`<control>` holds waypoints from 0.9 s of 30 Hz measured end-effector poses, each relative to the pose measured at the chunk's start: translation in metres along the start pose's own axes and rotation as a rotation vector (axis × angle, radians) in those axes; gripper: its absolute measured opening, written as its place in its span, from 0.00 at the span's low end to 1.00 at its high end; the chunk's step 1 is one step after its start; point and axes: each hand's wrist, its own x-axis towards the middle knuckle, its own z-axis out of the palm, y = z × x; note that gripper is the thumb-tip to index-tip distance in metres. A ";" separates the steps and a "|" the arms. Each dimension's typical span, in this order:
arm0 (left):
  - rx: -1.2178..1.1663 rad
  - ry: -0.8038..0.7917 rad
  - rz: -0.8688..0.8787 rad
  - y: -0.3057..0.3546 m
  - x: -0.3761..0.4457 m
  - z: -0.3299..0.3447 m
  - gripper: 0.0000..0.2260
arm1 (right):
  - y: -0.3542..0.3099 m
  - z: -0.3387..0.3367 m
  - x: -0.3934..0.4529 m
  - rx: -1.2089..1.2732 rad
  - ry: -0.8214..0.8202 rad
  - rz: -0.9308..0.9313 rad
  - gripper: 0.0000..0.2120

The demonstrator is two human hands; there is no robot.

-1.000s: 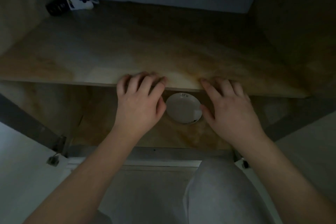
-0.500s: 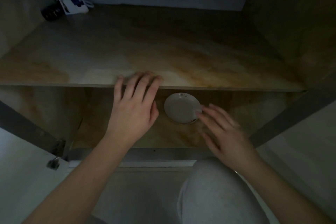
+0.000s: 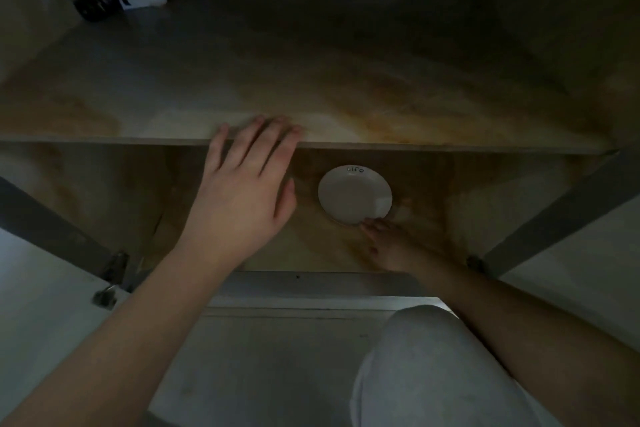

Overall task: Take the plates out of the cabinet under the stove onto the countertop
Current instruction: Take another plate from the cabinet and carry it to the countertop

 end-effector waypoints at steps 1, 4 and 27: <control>-0.005 0.010 0.000 0.000 0.000 0.000 0.25 | 0.000 0.001 0.007 0.007 -0.043 0.018 0.32; -0.021 0.101 0.066 0.004 -0.011 0.006 0.26 | 0.001 0.003 0.020 -0.008 -0.107 0.040 0.33; -1.066 -0.635 -0.915 0.054 -0.044 0.221 0.20 | 0.007 0.045 0.014 0.186 0.022 -0.123 0.19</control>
